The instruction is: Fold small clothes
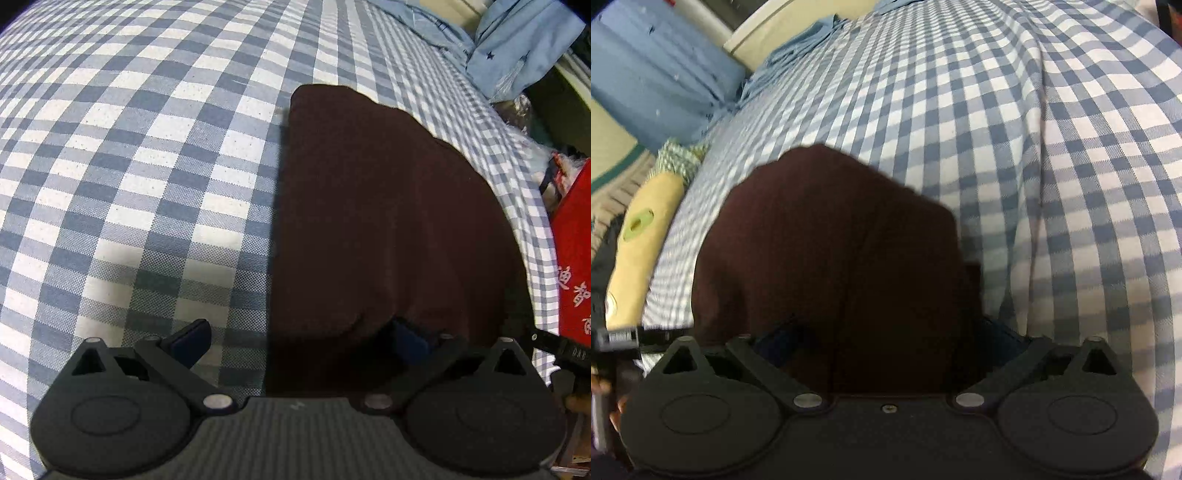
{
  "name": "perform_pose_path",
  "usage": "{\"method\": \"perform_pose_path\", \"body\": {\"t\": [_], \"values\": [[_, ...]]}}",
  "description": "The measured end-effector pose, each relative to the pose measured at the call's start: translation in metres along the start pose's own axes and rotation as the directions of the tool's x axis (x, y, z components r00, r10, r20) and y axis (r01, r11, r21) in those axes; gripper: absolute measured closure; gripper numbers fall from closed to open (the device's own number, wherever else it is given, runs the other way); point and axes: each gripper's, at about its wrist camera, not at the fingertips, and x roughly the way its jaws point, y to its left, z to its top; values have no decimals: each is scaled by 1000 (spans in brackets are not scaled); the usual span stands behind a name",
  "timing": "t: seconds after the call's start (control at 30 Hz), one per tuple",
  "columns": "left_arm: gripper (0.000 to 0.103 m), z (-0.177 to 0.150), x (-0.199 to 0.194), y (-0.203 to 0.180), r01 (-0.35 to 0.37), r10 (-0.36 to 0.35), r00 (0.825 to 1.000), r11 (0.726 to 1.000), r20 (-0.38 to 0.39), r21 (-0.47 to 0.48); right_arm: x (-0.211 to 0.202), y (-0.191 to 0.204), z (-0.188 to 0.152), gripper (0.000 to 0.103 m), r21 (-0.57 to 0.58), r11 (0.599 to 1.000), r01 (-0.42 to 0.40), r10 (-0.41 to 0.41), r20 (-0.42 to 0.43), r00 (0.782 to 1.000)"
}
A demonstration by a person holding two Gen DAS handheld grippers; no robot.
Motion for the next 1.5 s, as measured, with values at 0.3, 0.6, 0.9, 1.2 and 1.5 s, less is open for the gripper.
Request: {"method": "perform_pose_path", "body": {"t": [0.3, 0.6, 0.9, 1.2, 1.5], "values": [[61, 12, -9, -30, 24, -20, 999, 996, -42, 89, -15, 18, -9, 72, 22, 999, 34, -34, 7, 999], [92, 18, -67, -42, -10, 4, 999, 992, 43, 122, -45, 94, 0, 86, -133, 990, -39, 50, 74, 996], [103, 43, -127, -24, -56, 34, 988, 988, 151, 141, -32, 147, 3, 87, -149, 980, -134, 147, 77, 986], [52, 11, -78, 31, -38, 38, 999, 999, 23, -14, -29, 108, -1, 88, -90, 996, -1, 6, 59, 998], [27, 8, -52, 25, 43, -43, 999, 999, 11, -22, -14, 63, 7, 88, -79, 994, 75, -76, -15, 997]]}}
